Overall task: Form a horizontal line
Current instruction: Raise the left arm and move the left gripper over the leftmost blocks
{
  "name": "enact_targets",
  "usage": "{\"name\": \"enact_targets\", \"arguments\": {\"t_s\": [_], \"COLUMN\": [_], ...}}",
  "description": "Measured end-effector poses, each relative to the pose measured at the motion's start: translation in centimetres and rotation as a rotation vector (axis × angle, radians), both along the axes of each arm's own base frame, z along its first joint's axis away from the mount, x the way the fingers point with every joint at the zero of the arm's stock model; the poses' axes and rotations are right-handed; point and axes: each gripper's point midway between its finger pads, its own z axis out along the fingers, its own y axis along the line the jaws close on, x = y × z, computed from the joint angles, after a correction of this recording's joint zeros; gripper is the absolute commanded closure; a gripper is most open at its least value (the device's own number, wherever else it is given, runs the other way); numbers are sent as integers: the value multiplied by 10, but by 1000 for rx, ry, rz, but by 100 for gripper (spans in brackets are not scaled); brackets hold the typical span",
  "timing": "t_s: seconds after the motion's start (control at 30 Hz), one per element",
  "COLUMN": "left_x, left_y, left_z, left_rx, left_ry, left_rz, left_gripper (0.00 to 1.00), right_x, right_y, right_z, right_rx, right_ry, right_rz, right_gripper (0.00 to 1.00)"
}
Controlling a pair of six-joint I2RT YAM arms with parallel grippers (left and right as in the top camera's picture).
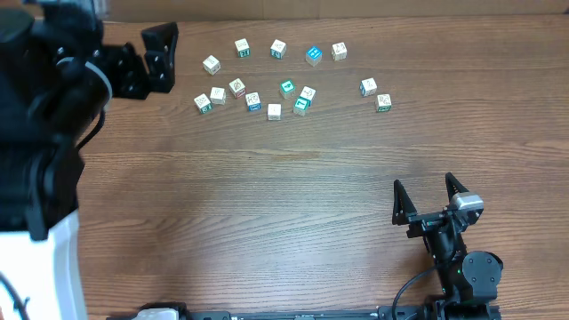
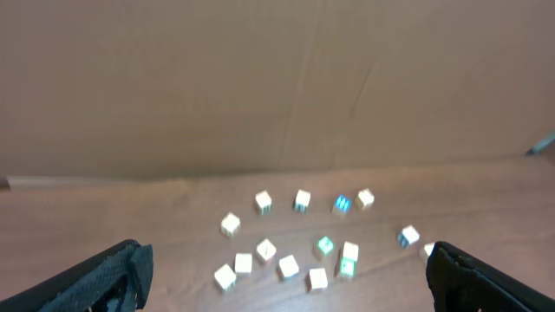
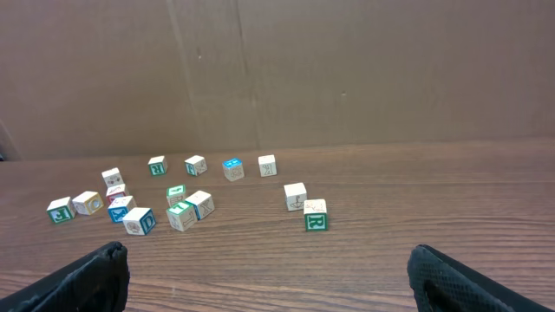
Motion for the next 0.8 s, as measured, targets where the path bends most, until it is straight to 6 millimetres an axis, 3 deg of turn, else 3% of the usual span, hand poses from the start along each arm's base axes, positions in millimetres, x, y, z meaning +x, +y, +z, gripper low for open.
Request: {"name": "enact_targets", "arguments": {"t_s": [0.23, 0.8], "left_x": [21, 24], "left_y": [2, 10], "left_z": [-33, -39], "left_rx": [5, 27], "left_ry": [107, 125], "left_rz": [8, 51], "left_gripper": [0, 0], "right_x": [0, 0], "right_y": [0, 0], "right_z": [0, 0], "right_rx": [0, 0], "right_ry": [0, 0], "right_rz": [0, 0], "right_gripper": [0, 0]}}
